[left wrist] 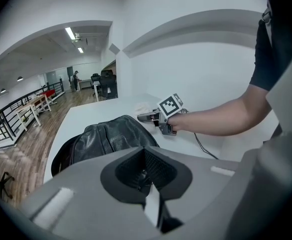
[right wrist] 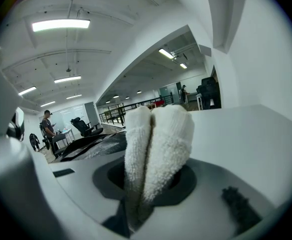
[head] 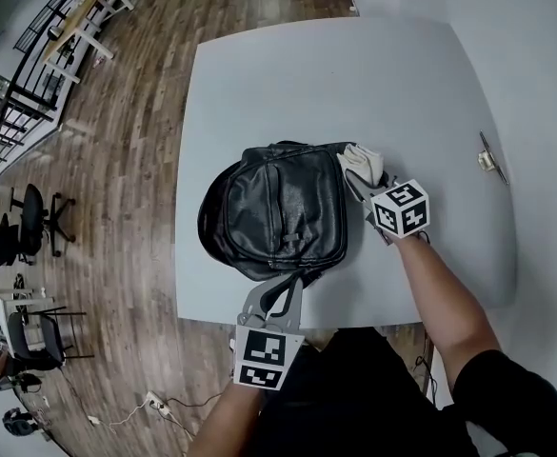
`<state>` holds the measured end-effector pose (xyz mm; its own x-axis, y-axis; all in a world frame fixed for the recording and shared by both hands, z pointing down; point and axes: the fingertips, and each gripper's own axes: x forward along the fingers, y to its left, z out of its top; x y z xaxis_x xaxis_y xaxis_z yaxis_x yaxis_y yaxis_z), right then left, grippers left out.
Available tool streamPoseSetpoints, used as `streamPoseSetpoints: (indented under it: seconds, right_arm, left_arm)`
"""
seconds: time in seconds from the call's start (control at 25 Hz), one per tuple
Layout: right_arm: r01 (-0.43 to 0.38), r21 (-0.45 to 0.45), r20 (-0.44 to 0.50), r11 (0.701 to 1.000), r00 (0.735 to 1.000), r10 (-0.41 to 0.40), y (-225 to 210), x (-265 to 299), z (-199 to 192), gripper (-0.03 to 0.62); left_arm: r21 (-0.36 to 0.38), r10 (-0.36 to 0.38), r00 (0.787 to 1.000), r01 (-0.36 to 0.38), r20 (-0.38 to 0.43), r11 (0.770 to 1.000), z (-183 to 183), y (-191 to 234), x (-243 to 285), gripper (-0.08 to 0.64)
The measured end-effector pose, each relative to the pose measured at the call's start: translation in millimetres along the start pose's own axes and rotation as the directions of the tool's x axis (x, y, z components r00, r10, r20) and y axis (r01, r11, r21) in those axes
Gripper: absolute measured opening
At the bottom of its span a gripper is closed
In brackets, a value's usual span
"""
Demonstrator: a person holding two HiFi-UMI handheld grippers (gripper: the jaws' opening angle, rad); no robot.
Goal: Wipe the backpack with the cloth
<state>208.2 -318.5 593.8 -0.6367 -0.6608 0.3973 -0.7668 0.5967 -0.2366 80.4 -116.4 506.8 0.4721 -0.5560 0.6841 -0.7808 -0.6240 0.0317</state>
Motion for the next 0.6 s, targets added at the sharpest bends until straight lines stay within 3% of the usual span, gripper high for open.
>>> streamPoseSetpoints:
  seconds: [0.2, 0.6]
  right_arm:
    - [0.015, 0.010, -0.003, 1.000, 1.000, -0.015, 13, -13, -9, 0.084]
    - [0.067, 0.030, -0.014, 0.997, 0.998, -0.066, 39, -38, -31, 0.084]
  left_arm:
    - [-0.044, -0.003, 1.000, 0.004, 0.026, 0.999, -6, 6, -10, 0.008]
    - [-0.028, -0.024, 0.999, 0.025, 0.045, 0.999, -26, 11, -32, 0.008]
